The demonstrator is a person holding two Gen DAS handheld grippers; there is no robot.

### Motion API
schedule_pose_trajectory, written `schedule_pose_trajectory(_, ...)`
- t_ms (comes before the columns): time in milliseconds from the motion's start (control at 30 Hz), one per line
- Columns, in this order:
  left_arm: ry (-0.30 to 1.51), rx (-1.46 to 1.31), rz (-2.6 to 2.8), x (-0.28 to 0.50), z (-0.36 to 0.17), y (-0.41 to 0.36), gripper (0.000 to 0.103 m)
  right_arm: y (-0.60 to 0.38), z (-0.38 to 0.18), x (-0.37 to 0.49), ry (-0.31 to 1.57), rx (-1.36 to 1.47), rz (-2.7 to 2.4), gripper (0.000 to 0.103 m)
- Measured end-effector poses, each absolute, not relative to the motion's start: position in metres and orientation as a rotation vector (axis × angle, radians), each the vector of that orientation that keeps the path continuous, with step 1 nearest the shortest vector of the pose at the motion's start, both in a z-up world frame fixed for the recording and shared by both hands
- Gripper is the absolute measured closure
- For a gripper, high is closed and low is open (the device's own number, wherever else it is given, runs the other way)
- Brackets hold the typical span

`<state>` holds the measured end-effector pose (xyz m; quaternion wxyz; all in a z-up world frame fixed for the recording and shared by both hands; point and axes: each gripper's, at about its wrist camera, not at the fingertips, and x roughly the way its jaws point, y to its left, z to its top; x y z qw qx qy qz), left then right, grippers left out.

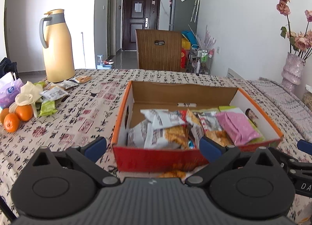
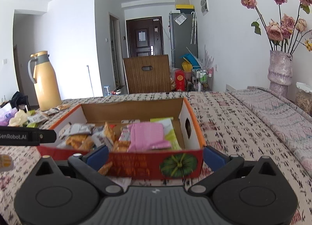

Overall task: Organize snacks
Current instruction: 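Carry both packets over the box and open both grippers to drop them, then withdraw both grippers from the box back toward the snack pile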

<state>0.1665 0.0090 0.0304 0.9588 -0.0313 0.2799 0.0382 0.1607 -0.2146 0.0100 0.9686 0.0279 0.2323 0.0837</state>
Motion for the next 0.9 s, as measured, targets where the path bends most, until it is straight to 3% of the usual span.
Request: schedule_pose_trajectory(900,0.643,-0.071,0.070,0.120,-0.001,0.023,0.000,-0.194,-0.034,0.144,0.683,0.003,0.208,0.000)
